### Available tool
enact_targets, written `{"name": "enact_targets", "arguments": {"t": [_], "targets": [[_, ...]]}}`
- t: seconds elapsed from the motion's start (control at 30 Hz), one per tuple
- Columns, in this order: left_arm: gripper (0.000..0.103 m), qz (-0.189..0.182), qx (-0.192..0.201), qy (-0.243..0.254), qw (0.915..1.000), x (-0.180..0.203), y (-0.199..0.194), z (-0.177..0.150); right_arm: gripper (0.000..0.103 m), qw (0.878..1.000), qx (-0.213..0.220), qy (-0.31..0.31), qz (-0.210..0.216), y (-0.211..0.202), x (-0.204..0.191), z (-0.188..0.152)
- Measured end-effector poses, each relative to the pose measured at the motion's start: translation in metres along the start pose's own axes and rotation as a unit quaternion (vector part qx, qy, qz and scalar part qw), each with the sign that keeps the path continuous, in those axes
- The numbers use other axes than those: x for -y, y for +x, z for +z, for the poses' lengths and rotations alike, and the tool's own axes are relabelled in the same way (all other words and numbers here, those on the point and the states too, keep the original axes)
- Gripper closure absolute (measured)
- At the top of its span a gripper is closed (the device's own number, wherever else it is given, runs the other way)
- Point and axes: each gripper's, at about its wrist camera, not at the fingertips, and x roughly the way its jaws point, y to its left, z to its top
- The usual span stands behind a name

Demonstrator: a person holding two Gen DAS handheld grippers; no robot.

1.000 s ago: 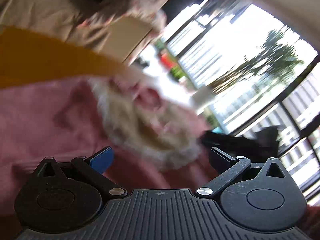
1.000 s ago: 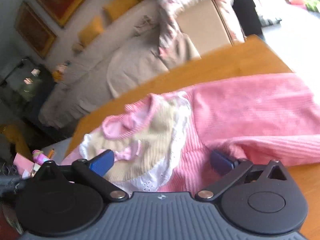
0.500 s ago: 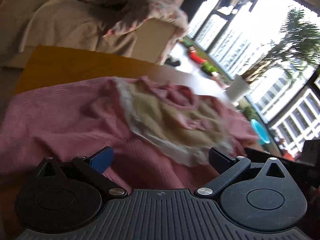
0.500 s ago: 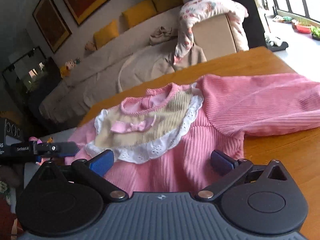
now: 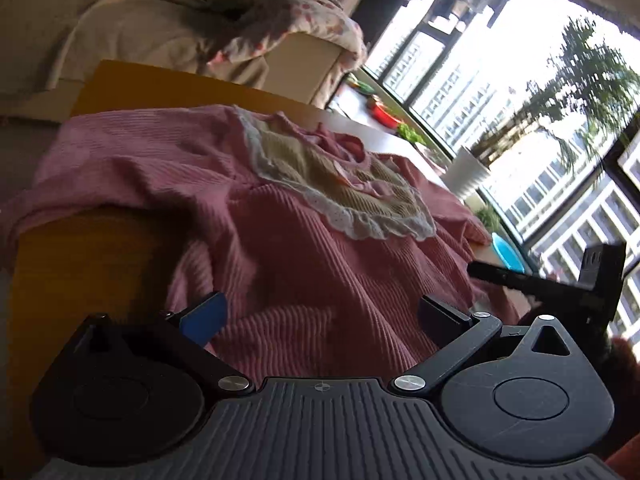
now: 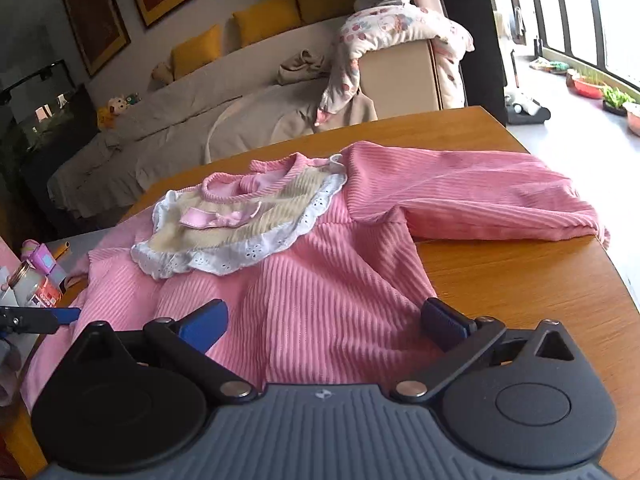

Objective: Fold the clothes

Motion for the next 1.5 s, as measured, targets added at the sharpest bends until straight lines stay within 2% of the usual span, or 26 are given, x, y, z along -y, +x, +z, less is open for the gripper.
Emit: {"name": "enact_targets", "arguments": {"t": [0.07,0.13,0.2,0.27,0.37,0.43,0.57,0.7,0.73,0.77,0.8,0.83,0.93,1.0,1.07,1.17,1.2,1.27,1.3,1.37,1.47,1.5], "targets": [[0.000,-0.008,0.020,-0.047,0.9986,-0.009,-0.006,0.001,0.000,1.000,0.004,0.004,0.003,-0.001,0.001,-0.001],[0.000,-0.022,0.051,-0.140,0.9885,-0.031,-0.016,0.004,0.000,1.000,0.009,0.009,0.007,-0.002,0.003,-0.002],[0.000,-0.036,0.082,-0.233,0.9683,-0.053,-0.025,0.006,0.000,1.000,0.013,0.017,0.013,-0.001,0.006,-0.002],[0.000,-0.035,0.106,-0.316,0.9423,-0.076,-0.029,0.008,0.000,0.999,0.016,0.023,0.017,-0.001,0.008,-0.002],[0.004,-0.022,0.120,-0.351,0.9284,-0.090,-0.024,0.019,0.000,0.999,0.020,0.028,0.020,-0.001,0.010,-0.003],[0.018,0.009,0.122,-0.355,0.9270,-0.092,-0.016,0.026,0.000,0.999,0.021,0.030,0.021,-0.001,0.010,-0.003],[0.029,0.062,0.150,-0.376,0.9125,-0.096,-0.008,0.037,0.000,0.999,0.022,0.032,0.022,-0.001,0.010,-0.004],[0.056,0.121,0.147,-0.316,0.9295,-0.085,0.005,0.048,0.000,0.998,0.028,0.043,0.031,-0.002,0.015,-0.005],[0.066,0.135,0.146,-0.301,0.9327,-0.083,0.009,0.051,0.000,0.998,0.029,0.046,0.034,-0.002,0.015,-0.005],[0.071,0.150,0.145,-0.285,0.9356,-0.080,0.012,0.054,0.000,0.998,0.030,0.048,0.035,-0.002,0.016,-0.006],[0.081,0.164,0.144,-0.269,0.9380,-0.077,0.015,0.057,0.000,0.998,0.031,0.050,0.037,-0.002,0.016,-0.006],[0.087,0.179,0.142,-0.253,0.9399,-0.075,0.019,0.060,0.000,0.997,0.032,0.052,0.038,-0.003,0.017,-0.006],[0.091,0.208,0.146,-0.211,0.9439,-0.067,0.025,0.069,0.000,0.997,0.033,0.055,0.040,-0.003,0.017,-0.007],[0.091,0.231,0.169,-0.111,0.9517,-0.040,0.025,0.078,0.000,0.997,0.034,0.056,0.042,-0.003,0.018,-0.007],[0.092,0.239,0.185,-0.002,0.9531,-0.007,0.028,0.085,0.000,0.997,0.034,0.056,0.042,-0.003,0.018,-0.007],[0.092,0.184,0.163,0.118,0.9620,0.038,0.040,0.084,0.000,0.997,0.034,0.056,0.042,-0.003,0.018,-0.007],[0.092,0.167,0.147,0.155,0.9624,0.052,0.046,0.077,0.000,0.997,0.034,0.057,0.043,-0.003,0.019,-0.007],[0.091,0.133,0.115,0.229,0.9575,0.079,0.059,0.064,0.000,0.997,0.034,0.057,0.043,-0.003,0.019,-0.007],[0.091,0.117,0.094,0.254,0.9555,0.088,0.067,0.057,0.000,0.997,0.034,0.058,0.044,-0.003,0.019,-0.007],[0.084,0.094,0.056,0.274,0.9556,0.098,0.079,0.044,0.000,0.997,0.035,0.058,0.044,-0.003,0.019,-0.007],[0.069,0.072,0.029,0.257,0.9633,0.095,0.079,0.033,0.000,0.997,0.035,0.060,0.045,-0.004,0.019,-0.008],[0.057,0.065,0.020,0.251,0.9657,0.094,0.079,0.029,0.000,0.997,0.036,0.061,0.045,-0.004,0.019,-0.008]]}}
